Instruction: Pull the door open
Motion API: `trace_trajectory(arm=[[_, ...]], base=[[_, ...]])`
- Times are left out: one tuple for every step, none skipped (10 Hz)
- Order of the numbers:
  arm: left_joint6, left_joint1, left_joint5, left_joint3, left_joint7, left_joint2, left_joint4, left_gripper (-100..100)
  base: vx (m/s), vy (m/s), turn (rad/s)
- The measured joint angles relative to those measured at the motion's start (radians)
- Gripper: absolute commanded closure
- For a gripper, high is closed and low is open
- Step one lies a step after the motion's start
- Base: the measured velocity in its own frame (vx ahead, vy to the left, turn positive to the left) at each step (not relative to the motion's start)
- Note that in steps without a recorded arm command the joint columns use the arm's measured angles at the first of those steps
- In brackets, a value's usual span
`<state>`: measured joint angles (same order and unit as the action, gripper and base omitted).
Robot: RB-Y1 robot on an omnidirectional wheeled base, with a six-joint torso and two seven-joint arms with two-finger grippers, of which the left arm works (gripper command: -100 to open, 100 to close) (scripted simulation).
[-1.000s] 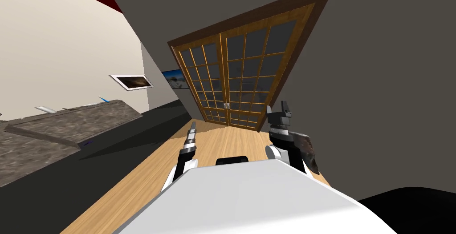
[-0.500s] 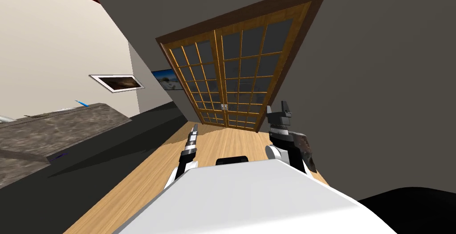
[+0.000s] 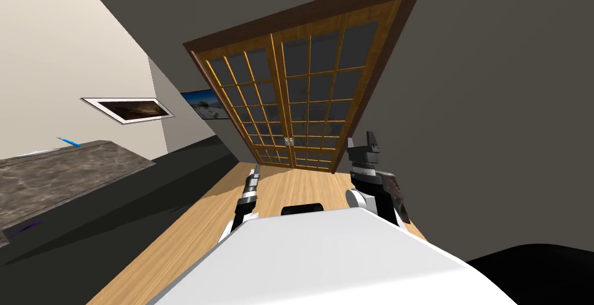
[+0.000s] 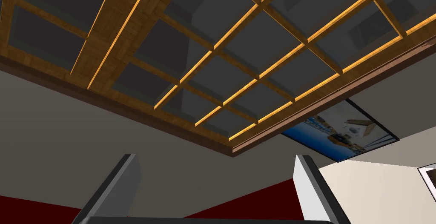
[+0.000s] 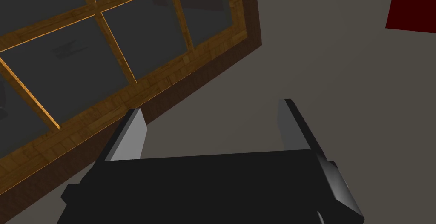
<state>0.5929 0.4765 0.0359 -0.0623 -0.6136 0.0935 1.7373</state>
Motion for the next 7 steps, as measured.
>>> trace_trajectory(arm=[[0.002,0.000,0.002,0.000,-0.024,0.000,-0.011,-100],[0.009,-0.005,0.004,0.000,-0.048,0.000,-0.034,-100],[0.017,-0.002,0.006,0.001,-0.072,0.000,-0.049,-100],[0.025,-0.006,0.008,0.001,-0.096,-0.001,-0.070,-100],[0.031,-0.008,0.010,0.001,-0.121,-0.001,-0.087,-100],[0.041,-0.009,0.011,0.001,-0.144,0.000,-0.109,-100],[0.049,-0.013,0.012,0.000,-0.167,0.000,-0.129,-100]], base=[[0.100,-0.015,-0.110],[0.102,-0.006,-0.089],[0.113,0.003,-0.103],[0.104,0.002,-0.102],[0.098,-0.007,-0.110],[0.099,0.002,-0.088],[0.114,0.004,-0.099]])
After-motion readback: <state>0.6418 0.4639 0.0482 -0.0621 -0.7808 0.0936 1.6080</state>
